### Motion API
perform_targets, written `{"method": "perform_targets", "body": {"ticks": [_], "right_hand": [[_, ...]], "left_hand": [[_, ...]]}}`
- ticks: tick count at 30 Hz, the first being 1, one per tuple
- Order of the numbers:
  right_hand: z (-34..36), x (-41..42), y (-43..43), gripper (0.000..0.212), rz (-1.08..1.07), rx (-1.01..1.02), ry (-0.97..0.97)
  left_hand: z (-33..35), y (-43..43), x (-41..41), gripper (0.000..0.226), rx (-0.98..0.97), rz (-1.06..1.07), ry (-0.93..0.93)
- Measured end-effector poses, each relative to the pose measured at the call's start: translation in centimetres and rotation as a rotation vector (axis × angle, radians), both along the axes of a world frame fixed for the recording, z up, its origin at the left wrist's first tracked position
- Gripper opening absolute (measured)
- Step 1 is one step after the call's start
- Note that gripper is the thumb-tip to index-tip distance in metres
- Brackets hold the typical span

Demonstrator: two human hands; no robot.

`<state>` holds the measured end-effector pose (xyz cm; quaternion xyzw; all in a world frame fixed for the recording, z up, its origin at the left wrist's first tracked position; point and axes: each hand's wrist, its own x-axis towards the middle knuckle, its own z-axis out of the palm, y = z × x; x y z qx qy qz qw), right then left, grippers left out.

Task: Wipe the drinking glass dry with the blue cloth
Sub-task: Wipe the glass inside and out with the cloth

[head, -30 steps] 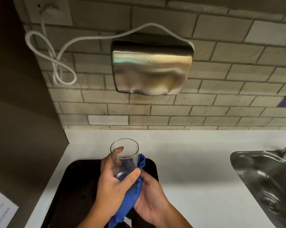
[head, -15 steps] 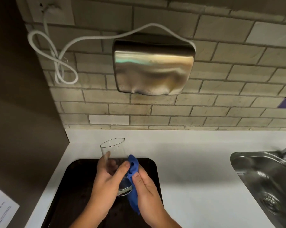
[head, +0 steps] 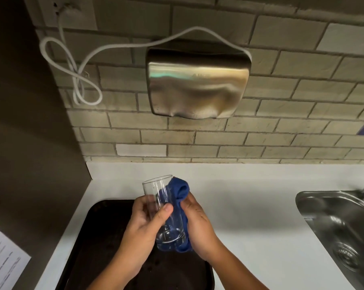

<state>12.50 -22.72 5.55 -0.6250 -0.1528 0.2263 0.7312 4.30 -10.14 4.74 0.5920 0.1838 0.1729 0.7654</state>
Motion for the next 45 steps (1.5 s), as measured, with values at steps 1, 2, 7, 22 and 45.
{"method": "perform_targets", "body": {"ticks": [1, 2, 7, 22, 45], "right_hand": [[0.0, -0.1, 0.0, 0.039, 0.007, 0.004, 0.006], [-0.2, -0.3, 0.0, 0.04, 0.006, 0.014, 0.0], [-1.0, -1.2, 0.2, 0.056, -0.017, 0.033, -0.062], [-1.8, -3.6, -0.1, 0.036, -0.027, 0.059, -0.02], [-0.4, -5.0, -2.8, 0.05, 0.128, -0.315, -0.709]], "left_hand": [[0.0, 0.1, 0.0, 0.066, 0.007, 0.003, 0.002], [0.1, 0.2, 0.1, 0.066, 0.01, 0.015, 0.006], [0.7, 0.7, 0.2, 0.065, -0.074, 0.005, 0.059], [2.2, 1.0, 0.3, 0.045, -0.484, 0.047, 0.218], [0.3, 2.2, 0.8, 0.058, -0.793, -0.009, 0.171]]}}
